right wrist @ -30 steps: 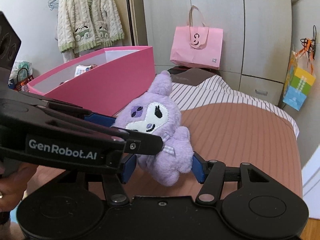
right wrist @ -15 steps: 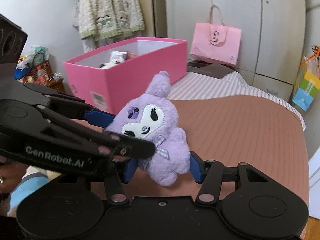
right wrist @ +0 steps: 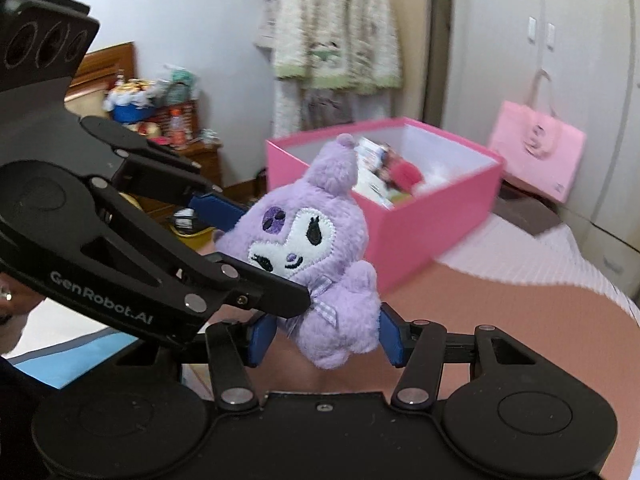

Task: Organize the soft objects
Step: 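Carry the purple plush with both grippers over the pink box, then open both grippers to drop the purple plush into the box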

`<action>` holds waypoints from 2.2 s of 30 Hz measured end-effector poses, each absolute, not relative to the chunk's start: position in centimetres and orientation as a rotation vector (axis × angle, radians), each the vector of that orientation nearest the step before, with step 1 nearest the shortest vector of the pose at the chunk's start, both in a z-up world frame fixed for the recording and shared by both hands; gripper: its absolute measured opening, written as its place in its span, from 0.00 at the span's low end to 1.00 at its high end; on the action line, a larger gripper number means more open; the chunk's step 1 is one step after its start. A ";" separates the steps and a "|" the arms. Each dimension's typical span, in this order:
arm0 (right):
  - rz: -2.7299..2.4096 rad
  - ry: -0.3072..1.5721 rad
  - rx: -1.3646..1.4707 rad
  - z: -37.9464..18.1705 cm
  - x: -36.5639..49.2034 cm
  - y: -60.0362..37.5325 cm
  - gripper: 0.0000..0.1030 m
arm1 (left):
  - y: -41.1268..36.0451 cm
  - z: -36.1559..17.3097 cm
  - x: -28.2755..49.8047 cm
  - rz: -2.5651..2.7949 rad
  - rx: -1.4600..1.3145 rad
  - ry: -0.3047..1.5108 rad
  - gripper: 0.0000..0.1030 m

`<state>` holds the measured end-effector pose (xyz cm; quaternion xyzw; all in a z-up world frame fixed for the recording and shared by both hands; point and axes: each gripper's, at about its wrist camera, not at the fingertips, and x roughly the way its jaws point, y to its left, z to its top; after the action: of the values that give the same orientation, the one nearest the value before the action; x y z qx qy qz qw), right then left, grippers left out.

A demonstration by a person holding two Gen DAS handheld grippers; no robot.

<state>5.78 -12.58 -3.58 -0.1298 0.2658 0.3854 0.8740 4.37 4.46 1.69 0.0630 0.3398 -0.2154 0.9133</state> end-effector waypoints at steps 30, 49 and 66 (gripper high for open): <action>0.833 0.626 -0.058 -1.4 26.2 -5.7 0.52 | 12.0 2.3 25.1 -0.376 -0.144 0.638 0.45; 0.701 0.614 -0.099 -2.7 28.8 -6.0 0.58 | 13.2 2.2 24.7 -0.177 -0.074 0.546 0.73; 0.600 0.448 -0.110 0.2 17.9 -13.2 0.63 | 9.5 3.7 15.2 -0.231 -0.012 0.489 0.79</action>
<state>17.91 -13.17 0.18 -0.0536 0.2187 0.2927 0.9293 15.21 9.53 3.73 -0.0061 0.2414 -0.1140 0.9637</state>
